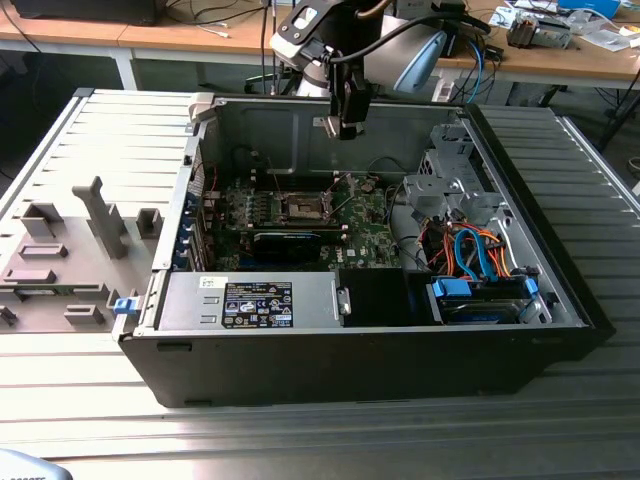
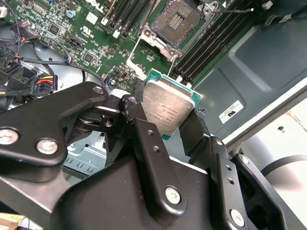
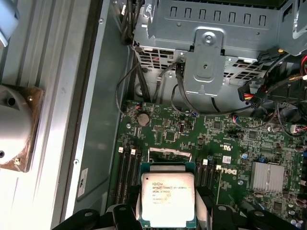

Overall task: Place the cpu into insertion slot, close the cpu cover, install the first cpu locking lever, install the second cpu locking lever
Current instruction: 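Place the cpu into insertion slot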

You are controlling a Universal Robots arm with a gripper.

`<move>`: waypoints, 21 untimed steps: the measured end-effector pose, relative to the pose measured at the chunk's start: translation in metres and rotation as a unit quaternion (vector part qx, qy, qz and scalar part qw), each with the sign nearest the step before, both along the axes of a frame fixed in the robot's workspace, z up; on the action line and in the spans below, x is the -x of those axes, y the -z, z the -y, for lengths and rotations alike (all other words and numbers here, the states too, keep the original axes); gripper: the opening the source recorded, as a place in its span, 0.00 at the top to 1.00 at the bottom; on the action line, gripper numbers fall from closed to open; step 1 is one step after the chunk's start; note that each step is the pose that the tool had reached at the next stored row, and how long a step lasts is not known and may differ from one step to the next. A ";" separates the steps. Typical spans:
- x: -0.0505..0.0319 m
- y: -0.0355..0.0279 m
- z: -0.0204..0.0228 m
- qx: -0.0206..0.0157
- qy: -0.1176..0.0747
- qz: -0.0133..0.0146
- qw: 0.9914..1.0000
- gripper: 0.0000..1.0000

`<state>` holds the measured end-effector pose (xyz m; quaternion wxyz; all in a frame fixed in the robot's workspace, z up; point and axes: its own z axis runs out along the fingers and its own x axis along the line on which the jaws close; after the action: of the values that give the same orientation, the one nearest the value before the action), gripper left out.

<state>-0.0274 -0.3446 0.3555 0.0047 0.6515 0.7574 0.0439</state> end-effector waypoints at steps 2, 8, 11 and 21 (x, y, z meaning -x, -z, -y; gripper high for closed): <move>0.0000 0.0000 0.0000 0.000 0.001 0.000 1.000 0.45; 0.0000 0.0000 0.0000 0.000 0.003 0.000 1.000 0.45; 0.0000 0.0000 0.0000 0.000 0.004 0.000 1.000 0.45; 0.0000 0.0000 0.0000 0.000 0.008 0.000 1.000 0.45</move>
<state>-0.0274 -0.3446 0.3555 0.0051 0.6579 0.7518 0.0439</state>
